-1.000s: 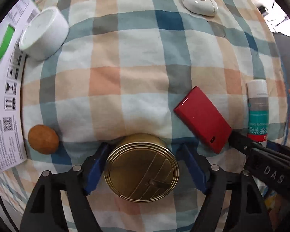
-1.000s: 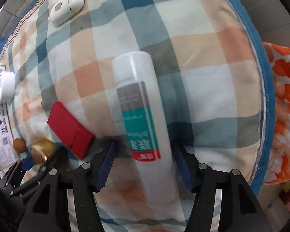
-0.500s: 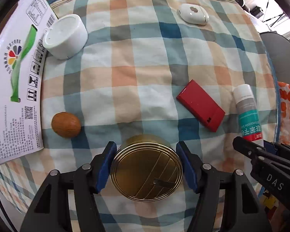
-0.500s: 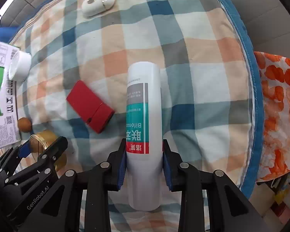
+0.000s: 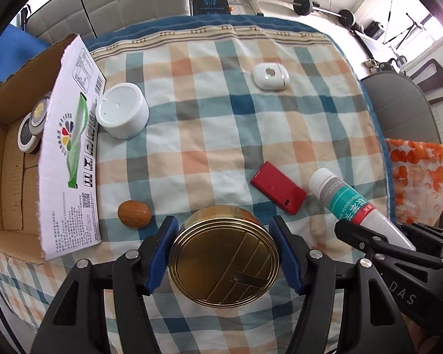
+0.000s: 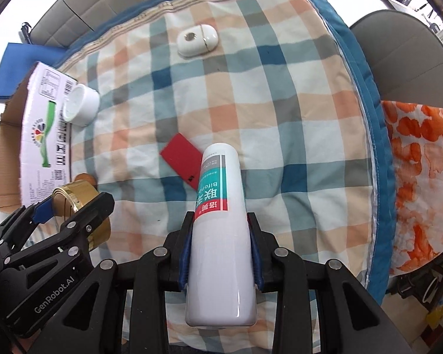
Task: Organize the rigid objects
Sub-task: 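Carry the tube and gold tin into the box and open both grippers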
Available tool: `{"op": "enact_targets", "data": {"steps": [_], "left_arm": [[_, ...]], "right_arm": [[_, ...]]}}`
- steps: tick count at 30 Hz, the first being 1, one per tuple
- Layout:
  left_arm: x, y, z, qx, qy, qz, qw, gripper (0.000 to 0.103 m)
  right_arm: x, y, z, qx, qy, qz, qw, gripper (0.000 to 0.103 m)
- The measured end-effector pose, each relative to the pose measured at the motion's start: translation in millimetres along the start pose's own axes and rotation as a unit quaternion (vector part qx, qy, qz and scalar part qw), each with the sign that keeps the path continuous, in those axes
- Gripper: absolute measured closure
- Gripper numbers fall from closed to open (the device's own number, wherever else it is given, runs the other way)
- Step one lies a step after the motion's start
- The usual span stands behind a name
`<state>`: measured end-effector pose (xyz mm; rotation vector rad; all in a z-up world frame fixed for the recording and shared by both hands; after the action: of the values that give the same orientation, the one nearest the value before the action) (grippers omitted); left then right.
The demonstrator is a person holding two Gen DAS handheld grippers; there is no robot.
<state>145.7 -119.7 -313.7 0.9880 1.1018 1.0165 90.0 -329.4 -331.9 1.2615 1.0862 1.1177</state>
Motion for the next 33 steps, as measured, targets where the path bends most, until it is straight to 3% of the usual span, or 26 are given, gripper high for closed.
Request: {"op": "enact_targets", "data": {"steps": [4, 10, 18, 26, 33], "left_arm": [[5.2, 21.4, 15.1, -0.015, 0.005, -0.015, 0.9998, 0.041], [3.6, 35.1, 44.1, -0.052, 0.004, -0.027, 0.9983, 0.041], [42.0, 99.3, 61.3, -0.108, 0.016, -0.026, 0.9936, 0.041], [133.6, 144.0, 69.9, -0.146, 0.049, -0.006, 0.9881, 0.041], [246.6, 140.2, 69.8, -0.132, 0.08, -0.001, 0.9879, 0.041]], "right_arm": [[-5.1, 22.5, 14.9, -0.011, 0.005, 0.01, 1.0, 0.069], [40.3, 33.9, 42.8, -0.027, 0.014, 0.026, 0.999, 0.069], [91.0, 86.0, 54.0, -0.055, 0.047, 0.065, 0.995, 0.069], [191.5, 123.5, 65.7, -0.081, 0.095, 0.094, 0.988, 0.069], [300.7, 101.2, 74.2, -0.069, 0.098, 0.096, 0.988, 0.069]]}}
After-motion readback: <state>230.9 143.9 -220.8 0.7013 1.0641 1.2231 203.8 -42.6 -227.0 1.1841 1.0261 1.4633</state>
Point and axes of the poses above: each gripper's, at about its wrist camera, not at the fingertips, and y roughly against the way its jaws point, x to its left, z to its top, the point moved 7 cm from there along -y, roughly the way its jaws point, and after that the axes turned 7 degrees about -z, right-handed, at the moved point
